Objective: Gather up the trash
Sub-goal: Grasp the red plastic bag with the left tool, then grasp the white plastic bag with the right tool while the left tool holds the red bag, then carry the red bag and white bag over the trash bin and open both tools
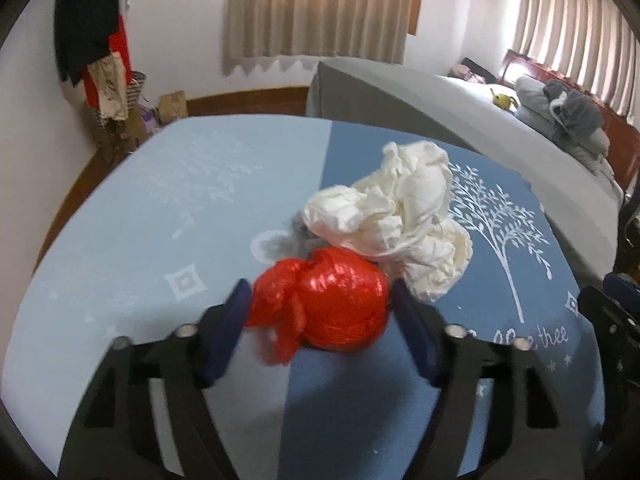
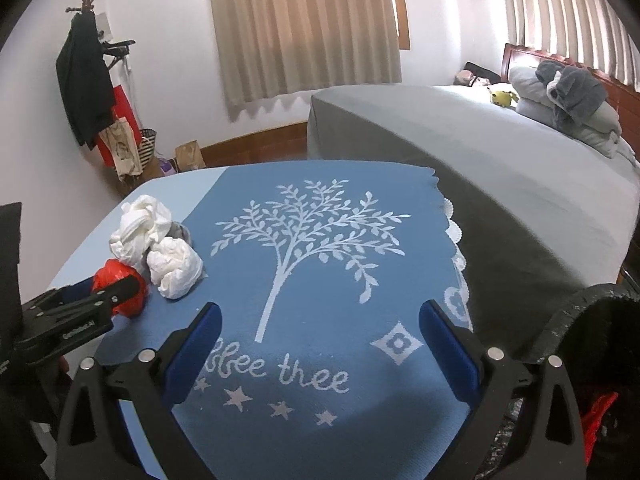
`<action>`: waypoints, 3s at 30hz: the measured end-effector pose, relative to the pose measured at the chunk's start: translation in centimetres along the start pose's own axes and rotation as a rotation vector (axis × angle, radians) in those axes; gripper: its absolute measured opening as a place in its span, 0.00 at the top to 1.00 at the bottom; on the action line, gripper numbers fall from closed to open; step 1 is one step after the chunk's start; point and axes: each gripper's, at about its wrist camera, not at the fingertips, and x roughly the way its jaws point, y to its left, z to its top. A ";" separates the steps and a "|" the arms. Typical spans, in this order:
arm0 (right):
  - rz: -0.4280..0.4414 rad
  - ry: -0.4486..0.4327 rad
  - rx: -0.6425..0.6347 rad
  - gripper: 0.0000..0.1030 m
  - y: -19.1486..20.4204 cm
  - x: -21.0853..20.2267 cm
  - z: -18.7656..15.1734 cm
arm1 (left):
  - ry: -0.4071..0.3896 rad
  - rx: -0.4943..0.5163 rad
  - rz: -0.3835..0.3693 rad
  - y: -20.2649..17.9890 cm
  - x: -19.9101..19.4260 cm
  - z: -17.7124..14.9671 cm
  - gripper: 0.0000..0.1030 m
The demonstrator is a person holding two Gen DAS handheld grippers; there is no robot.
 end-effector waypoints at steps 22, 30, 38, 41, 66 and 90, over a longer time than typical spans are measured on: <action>0.072 -0.007 -0.048 0.06 4.3 0.6 1.3 | -0.055 -0.040 0.067 4.3 -4.5 -1.9 0.56; 0.089 -0.007 -0.068 0.06 6.1 1.8 1.6 | -0.062 -0.055 0.080 5.3 -4.3 -2.0 0.56; 0.116 0.000 -0.083 0.08 8.0 3.8 2.4 | -0.058 -0.069 0.084 6.0 -3.3 -1.7 0.57; 0.124 0.016 -0.106 0.11 9.3 4.7 2.1 | -0.058 -0.082 0.085 6.3 -3.3 -1.7 0.57; 0.210 0.086 -0.110 0.68 9.5 4.7 1.7 | -0.082 -0.084 0.103 5.8 -4.4 -1.8 0.57; 0.118 -0.035 -0.003 0.68 1.3 -5.4 1.4 | -0.177 0.033 -0.043 -4.6 -10.7 -1.4 0.58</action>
